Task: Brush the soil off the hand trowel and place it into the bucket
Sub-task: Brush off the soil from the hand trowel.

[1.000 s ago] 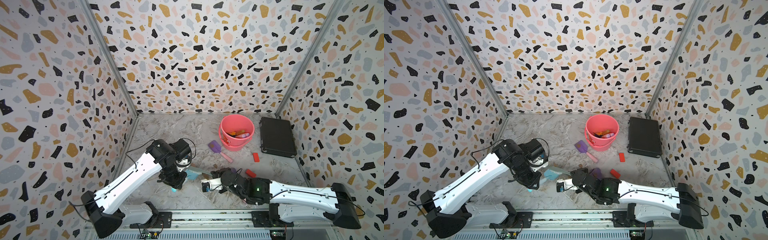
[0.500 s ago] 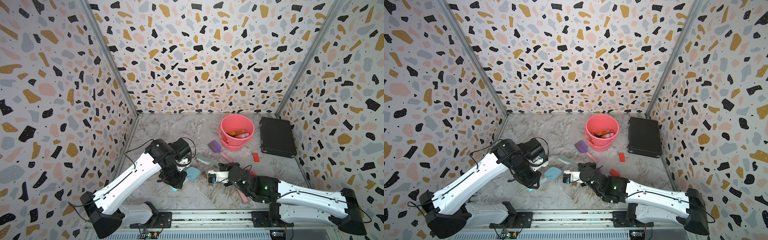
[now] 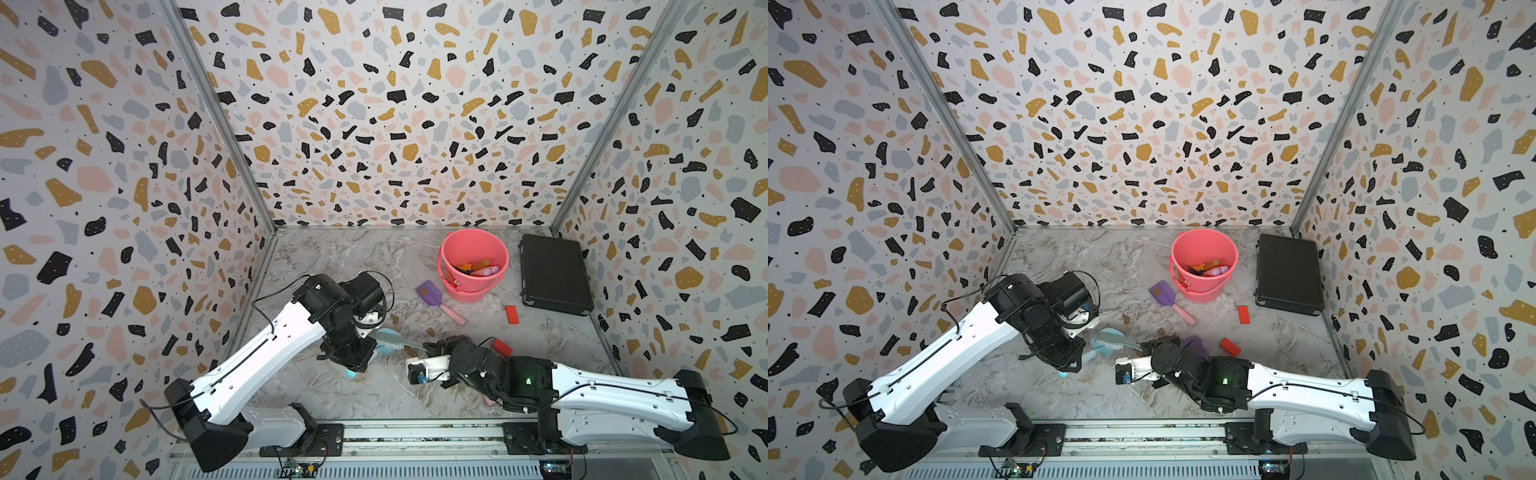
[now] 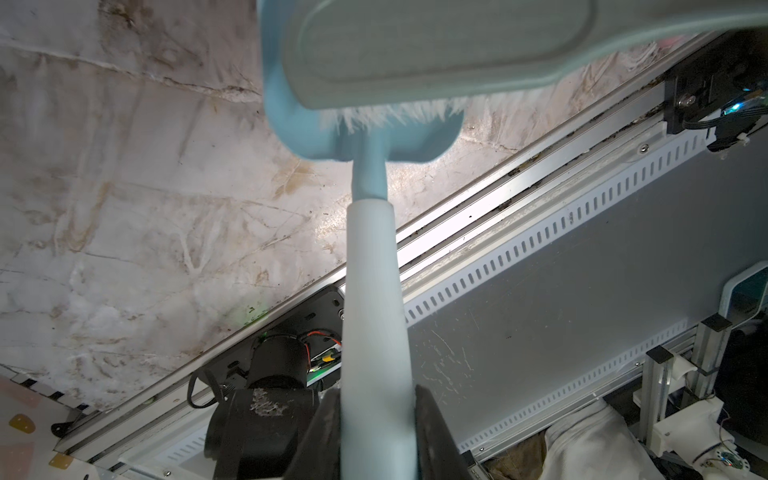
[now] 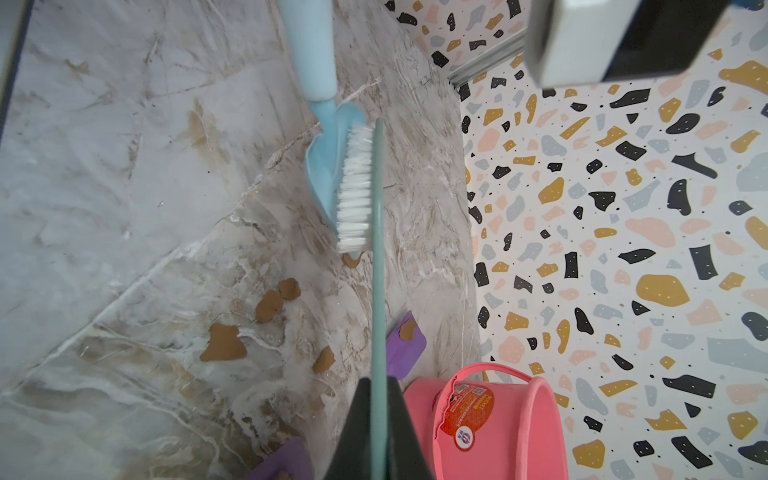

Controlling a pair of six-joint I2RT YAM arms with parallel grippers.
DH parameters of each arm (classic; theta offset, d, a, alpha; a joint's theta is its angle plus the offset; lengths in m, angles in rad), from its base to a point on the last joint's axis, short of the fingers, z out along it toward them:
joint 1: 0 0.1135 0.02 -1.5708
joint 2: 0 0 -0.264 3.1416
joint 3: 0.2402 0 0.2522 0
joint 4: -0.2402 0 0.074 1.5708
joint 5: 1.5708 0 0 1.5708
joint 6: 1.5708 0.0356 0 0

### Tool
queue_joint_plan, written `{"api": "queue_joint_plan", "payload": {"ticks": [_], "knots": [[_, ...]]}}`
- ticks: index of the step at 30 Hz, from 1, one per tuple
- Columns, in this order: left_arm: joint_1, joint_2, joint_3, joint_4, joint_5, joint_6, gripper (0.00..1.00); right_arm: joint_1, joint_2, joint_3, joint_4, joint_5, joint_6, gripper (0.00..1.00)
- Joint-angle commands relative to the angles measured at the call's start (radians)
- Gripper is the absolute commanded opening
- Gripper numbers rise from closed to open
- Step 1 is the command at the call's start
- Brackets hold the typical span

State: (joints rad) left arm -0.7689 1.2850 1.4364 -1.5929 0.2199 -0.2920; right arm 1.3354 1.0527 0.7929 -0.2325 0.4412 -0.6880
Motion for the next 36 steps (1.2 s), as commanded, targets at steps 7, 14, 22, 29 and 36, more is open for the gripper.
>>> {"api": "queue_joint_plan", "payload": {"ticks": [7, 14, 22, 29, 36], "knots": [[-0.003, -0.014, 0.071, -0.018, -0.040, -0.010, 0.00, 0.002, -0.003, -0.086, 0.050, 0.159, -0.059, 0.00], [-0.003, -0.032, 0.109, -0.025, -0.059, -0.022, 0.00, -0.079, -0.044, -0.100, 0.064, 0.224, -0.021, 0.00], [-0.001, -0.082, 0.187, 0.070, -0.109, -0.065, 0.00, -0.191, -0.106, 0.013, -0.031, 0.011, 0.564, 0.00], [-0.001, -0.100, 0.234, 0.146, -0.142, -0.078, 0.00, -0.228, -0.102, -0.075, 0.153, -0.285, 1.235, 0.00], [-0.001, -0.096, 0.201, 0.178, -0.148, -0.065, 0.00, -0.234, -0.057, -0.251, 0.638, -0.571, 1.592, 0.00]]}}
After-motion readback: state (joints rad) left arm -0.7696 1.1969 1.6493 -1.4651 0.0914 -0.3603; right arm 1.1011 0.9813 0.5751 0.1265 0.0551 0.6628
